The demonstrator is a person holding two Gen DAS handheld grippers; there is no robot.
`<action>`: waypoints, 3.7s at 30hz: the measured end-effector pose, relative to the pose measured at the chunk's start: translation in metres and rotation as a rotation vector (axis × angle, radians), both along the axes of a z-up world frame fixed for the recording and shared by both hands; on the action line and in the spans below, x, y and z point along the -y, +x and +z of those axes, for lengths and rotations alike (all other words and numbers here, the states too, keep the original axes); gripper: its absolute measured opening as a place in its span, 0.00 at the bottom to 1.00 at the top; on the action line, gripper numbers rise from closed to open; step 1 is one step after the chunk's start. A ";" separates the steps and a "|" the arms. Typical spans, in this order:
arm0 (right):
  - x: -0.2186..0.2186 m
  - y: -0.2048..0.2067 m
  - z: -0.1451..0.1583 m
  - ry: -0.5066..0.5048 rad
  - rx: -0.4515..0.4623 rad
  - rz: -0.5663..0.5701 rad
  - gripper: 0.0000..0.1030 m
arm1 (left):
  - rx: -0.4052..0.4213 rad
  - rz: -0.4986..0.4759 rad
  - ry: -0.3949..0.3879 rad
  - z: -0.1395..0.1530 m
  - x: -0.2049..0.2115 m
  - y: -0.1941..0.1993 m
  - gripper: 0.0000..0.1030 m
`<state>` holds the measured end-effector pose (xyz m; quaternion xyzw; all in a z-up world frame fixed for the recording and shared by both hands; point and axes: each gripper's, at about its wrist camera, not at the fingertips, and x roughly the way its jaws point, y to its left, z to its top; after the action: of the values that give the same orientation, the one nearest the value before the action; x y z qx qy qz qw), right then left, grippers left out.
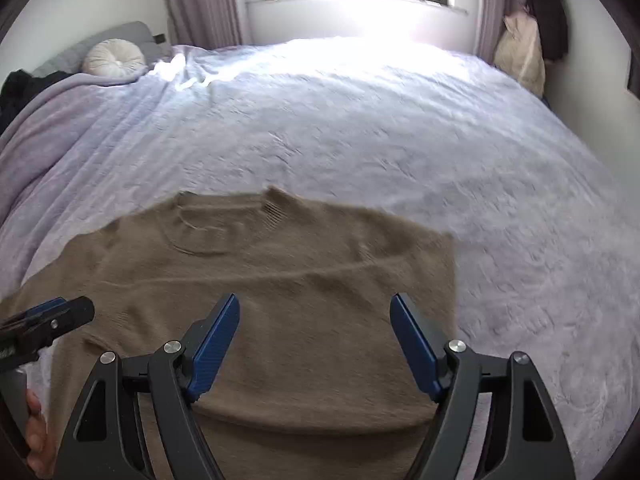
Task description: Fold small clothes
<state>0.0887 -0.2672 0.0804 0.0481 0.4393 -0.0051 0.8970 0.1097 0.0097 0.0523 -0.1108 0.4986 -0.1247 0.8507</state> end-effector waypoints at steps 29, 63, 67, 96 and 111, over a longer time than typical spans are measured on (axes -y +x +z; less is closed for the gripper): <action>-0.009 -0.056 -0.059 -0.087 -0.217 0.238 0.87 | -0.047 0.037 0.250 -0.051 -0.010 -0.017 1.00; -0.056 -0.026 -0.045 -0.057 -0.106 0.273 0.93 | 0.002 0.439 0.071 -0.039 -0.167 -0.073 1.00; -0.093 -0.011 -0.031 -0.082 -0.052 0.313 0.93 | -0.108 0.746 -0.055 -0.062 -0.276 -0.080 1.00; -0.307 0.084 -0.067 -0.405 -0.010 0.576 0.93 | 0.271 0.860 -0.361 -0.025 -0.476 -0.121 0.09; -0.333 0.080 -0.053 -0.297 0.021 0.551 0.93 | 0.128 0.871 -0.515 -0.081 -0.489 -0.104 0.46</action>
<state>0.1684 0.0661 0.0275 -0.2042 0.4211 0.1744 0.8663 0.0053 0.4984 -0.0285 -0.5065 0.3060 0.1163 0.7977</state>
